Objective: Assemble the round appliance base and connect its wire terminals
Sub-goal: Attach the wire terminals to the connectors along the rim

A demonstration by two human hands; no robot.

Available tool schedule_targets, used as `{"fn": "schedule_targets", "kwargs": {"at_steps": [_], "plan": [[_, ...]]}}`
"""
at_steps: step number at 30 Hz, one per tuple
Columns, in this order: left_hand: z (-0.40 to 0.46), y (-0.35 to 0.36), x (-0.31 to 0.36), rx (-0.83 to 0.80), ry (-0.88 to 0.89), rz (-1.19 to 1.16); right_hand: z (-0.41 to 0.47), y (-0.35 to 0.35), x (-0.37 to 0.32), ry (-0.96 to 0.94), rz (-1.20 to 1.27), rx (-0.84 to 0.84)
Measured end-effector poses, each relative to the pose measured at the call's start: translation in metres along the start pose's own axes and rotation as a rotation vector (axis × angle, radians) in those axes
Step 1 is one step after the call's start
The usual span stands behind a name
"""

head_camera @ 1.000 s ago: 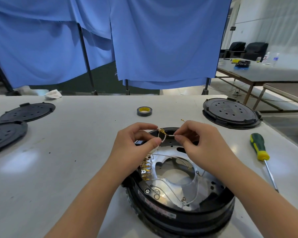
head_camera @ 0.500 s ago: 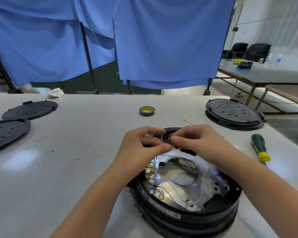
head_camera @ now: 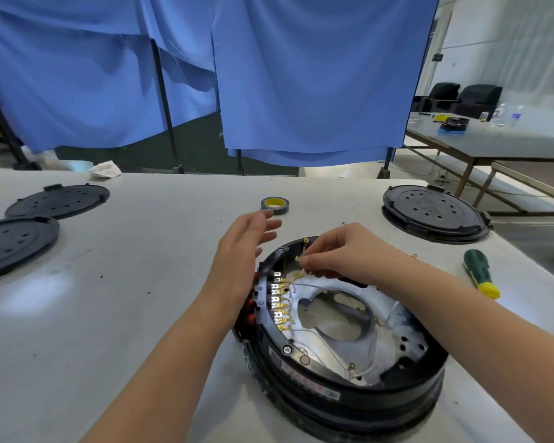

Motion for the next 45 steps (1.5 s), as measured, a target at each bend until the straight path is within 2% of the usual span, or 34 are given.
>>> {"fn": "schedule_targets", "kwargs": {"at_steps": [5,12,22,45], "plan": [[0.003,0.004,-0.019,-0.033,-0.086,-0.169,0.005,0.016,-0.003,0.017,-0.132,-0.052],[0.004,0.004,-0.030,-0.012,-0.099,-0.053,0.008,0.019,-0.007,-0.019,-0.180,-0.049],[0.003,0.006,-0.029,-0.014,-0.087,-0.057,0.013,0.021,-0.004,-0.063,-0.190,-0.058],[0.000,0.007,-0.024,-0.008,-0.112,-0.049,0.010,0.022,-0.004,-0.036,-0.129,-0.075]]}}
Point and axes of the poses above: each hand's wrist, its own z-axis towards the middle knuckle, its own y-axis out of the palm, x = y × z, the point moved 7 cm from there along z, towards the middle knuckle, and after that the axes turned 12 degrees about -x, right-handed, at the moved point
